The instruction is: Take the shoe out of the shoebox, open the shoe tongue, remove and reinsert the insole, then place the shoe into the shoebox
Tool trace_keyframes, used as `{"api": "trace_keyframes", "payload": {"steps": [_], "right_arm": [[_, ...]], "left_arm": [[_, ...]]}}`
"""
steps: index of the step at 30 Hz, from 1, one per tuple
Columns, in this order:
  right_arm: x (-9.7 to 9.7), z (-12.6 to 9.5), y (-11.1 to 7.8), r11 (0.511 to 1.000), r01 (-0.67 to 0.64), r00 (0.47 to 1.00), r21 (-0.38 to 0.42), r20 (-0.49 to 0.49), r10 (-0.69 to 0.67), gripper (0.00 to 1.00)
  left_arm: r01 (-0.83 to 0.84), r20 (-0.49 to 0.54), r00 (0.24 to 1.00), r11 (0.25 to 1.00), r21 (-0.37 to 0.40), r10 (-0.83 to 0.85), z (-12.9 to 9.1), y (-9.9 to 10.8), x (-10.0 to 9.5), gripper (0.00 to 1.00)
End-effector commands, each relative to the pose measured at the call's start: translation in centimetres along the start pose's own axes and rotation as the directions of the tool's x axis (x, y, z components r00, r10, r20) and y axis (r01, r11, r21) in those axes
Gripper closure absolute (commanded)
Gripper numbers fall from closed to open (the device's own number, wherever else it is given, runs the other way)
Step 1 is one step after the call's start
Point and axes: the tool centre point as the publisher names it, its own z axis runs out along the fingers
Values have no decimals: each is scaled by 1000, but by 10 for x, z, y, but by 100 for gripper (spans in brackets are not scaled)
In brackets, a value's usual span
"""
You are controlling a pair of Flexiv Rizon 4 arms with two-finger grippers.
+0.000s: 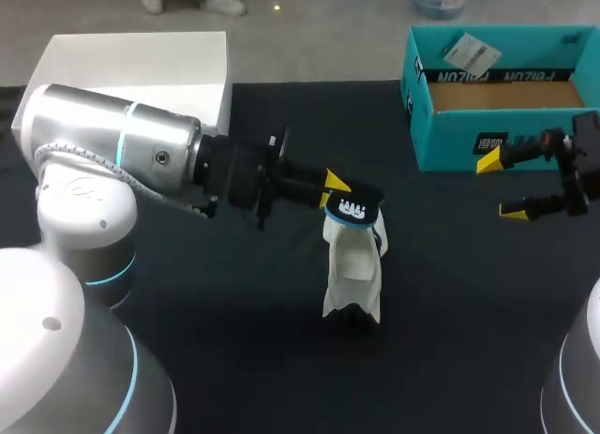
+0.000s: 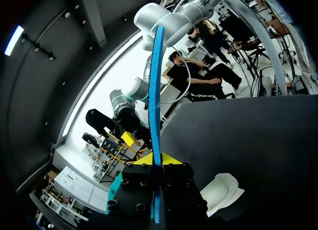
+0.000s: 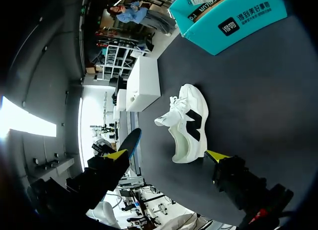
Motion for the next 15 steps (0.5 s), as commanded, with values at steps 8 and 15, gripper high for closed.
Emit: {"api": "trace_keyframes", "payload": {"steps": [8,15], "right_arm": [[0,0,-2,1000,-2,1000,-2,5,2,0],[0,0,-2,1000,-2,1000,-2,5,2,0]], "left_arm": [[110,-33,993,994,25,-110,-2,-7,50,100],[120,-37,992,993,13,-119,13,6,70,100]]}}
